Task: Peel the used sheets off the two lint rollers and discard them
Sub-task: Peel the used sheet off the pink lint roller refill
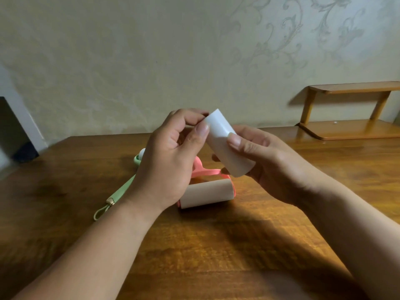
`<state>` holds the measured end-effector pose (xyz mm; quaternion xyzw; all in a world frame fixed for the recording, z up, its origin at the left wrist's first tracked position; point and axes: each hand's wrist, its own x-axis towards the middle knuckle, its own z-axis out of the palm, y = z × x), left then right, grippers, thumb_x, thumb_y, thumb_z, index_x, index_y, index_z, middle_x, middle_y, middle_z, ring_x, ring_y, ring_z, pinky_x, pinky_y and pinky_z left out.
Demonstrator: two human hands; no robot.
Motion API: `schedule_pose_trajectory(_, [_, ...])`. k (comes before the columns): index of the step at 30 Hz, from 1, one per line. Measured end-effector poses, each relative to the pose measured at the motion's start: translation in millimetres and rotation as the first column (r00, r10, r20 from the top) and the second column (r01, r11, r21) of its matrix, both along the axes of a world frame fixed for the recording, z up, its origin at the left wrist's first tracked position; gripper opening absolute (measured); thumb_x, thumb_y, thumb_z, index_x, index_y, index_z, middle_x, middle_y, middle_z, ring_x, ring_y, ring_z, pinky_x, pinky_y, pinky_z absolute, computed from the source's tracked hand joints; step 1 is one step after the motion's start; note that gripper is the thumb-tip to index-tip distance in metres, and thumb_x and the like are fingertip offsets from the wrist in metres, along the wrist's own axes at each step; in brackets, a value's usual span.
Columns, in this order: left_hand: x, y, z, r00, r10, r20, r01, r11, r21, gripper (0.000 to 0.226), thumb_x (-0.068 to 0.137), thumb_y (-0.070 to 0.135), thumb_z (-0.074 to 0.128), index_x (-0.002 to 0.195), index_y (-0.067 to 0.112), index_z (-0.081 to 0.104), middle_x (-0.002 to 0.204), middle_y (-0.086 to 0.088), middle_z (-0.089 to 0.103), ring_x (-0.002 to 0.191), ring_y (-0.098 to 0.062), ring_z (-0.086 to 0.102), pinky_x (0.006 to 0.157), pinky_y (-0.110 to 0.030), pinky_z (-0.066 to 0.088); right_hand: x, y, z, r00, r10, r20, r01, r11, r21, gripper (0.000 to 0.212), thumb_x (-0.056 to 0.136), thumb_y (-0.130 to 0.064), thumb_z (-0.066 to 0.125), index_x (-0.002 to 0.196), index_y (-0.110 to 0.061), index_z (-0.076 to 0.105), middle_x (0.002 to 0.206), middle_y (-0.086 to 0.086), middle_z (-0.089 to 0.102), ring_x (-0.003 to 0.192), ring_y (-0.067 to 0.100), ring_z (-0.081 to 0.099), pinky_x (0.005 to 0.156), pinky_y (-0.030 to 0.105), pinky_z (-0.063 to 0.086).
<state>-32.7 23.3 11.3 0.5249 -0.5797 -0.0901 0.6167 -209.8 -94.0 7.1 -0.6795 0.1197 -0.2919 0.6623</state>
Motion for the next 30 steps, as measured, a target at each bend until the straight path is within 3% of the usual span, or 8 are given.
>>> schedule_pose_trajectory(4, [-1.5, 1.9, 1.5, 0.999, -0.041, -0.030, 0.040, 0.998, -0.042, 0.023, 0.107, 0.026, 0.058, 0.121, 0.021, 0.075, 0.128, 0.003, 0.071, 0.102, -0.023, 0.068, 0.077, -0.022, 0.060, -1.1, 1.5, 1.3, 1.000, 0.011, -0.002, -0.011, 1.000, 0.004, 0.043, 0.095, -0.032, 0.069, 0.132, -0.011, 0.074, 0.113, 0.008, 0.076, 0.092, 0.021, 0.073, 0.076, 0.028, 0.058])
schedule_pose_trajectory(10, [-0.6, 4.2, 3.9, 0.997, -0.004, 0.082, 0.009, 0.998, -0.061, 0.018, 0.105, 0.022, 0.059, 0.111, 0.017, 0.075, 0.130, 0.000, 0.069, 0.121, -0.011, 0.066, 0.094, -0.018, 0.053, -1.5, 1.3, 1.6, 0.999, -0.045, 0.005, 0.045, 0.998, -0.049, 0.040, 0.092, -0.031, 0.072, 0.127, -0.012, 0.076, 0.107, 0.002, 0.077, 0.084, 0.016, 0.071, 0.067, 0.021, 0.054])
schedule_pose_trajectory(15, [1.3, 7.1, 7.7, 0.991, 0.033, 0.133, -0.026, 0.998, -0.053, 0.015, 0.102, 0.022, 0.061, 0.096, 0.019, 0.074, 0.126, 0.001, 0.069, 0.112, -0.008, 0.067, 0.087, -0.013, 0.052, -0.6, 1.4, 0.9, 0.994, -0.105, 0.013, 0.105, 0.979, -0.175, 0.037, 0.089, -0.030, 0.077, 0.123, -0.017, 0.078, 0.101, 0.000, 0.077, 0.083, 0.014, 0.070, 0.066, 0.019, 0.053])
schedule_pose_trajectory(20, [3.9, 8.5, 9.7, 0.997, -0.013, 0.073, 0.014, 1.000, -0.013, 0.018, 0.099, 0.025, 0.063, 0.084, 0.023, 0.073, 0.121, 0.004, 0.067, 0.101, 0.001, 0.069, 0.075, -0.009, 0.052, -0.5, 2.1, 1.6, 0.989, -0.146, 0.011, 0.143, 0.944, -0.297, 0.037, 0.086, -0.036, 0.085, 0.121, -0.023, 0.080, 0.100, -0.003, 0.078, 0.085, 0.011, 0.071, 0.069, 0.021, 0.054])
schedule_pose_trajectory(23, [3.8, 8.2, 9.7, 0.997, -0.022, 0.078, 0.024, 0.999, -0.025, 0.020, 0.095, 0.034, 0.064, 0.081, 0.022, 0.073, 0.117, 0.004, 0.067, 0.089, -0.002, 0.070, 0.068, -0.009, 0.052, 0.6, 2.2, 0.5, 0.992, -0.123, 0.000, 0.118, 0.953, -0.277, 0.035, 0.085, -0.039, 0.083, 0.116, -0.023, 0.082, 0.096, -0.003, 0.078, 0.082, 0.011, 0.070, 0.066, 0.018, 0.052])
schedule_pose_trajectory(27, [4.7, 8.6, 9.6, 0.989, 0.016, 0.150, -0.010, 0.999, -0.043, 0.024, 0.094, 0.036, 0.057, 0.082, 0.024, 0.073, 0.117, 0.002, 0.069, 0.092, -0.013, 0.069, 0.067, -0.010, 0.052, 1.9, 1.4, -1.1, 0.996, -0.086, -0.009, 0.082, 0.975, -0.207, 0.019, 0.091, -0.030, 0.077, 0.107, -0.021, 0.084, 0.092, 0.002, 0.076, 0.077, 0.014, 0.068, 0.061, 0.020, 0.050])
schedule_pose_trajectory(30, [7.7, 8.4, 7.0, 0.988, 0.036, 0.148, -0.031, 0.999, -0.037, 0.024, 0.101, 0.023, 0.058, 0.090, 0.013, 0.077, 0.121, -0.002, 0.071, 0.094, -0.018, 0.071, 0.070, -0.017, 0.060, 0.9, 1.8, 0.6, 0.998, -0.067, -0.022, 0.063, 0.987, -0.150, 0.017, 0.091, -0.034, 0.075, 0.099, -0.023, 0.085, 0.102, 0.021, 0.074, 0.077, 0.018, 0.068, 0.062, 0.028, 0.048])
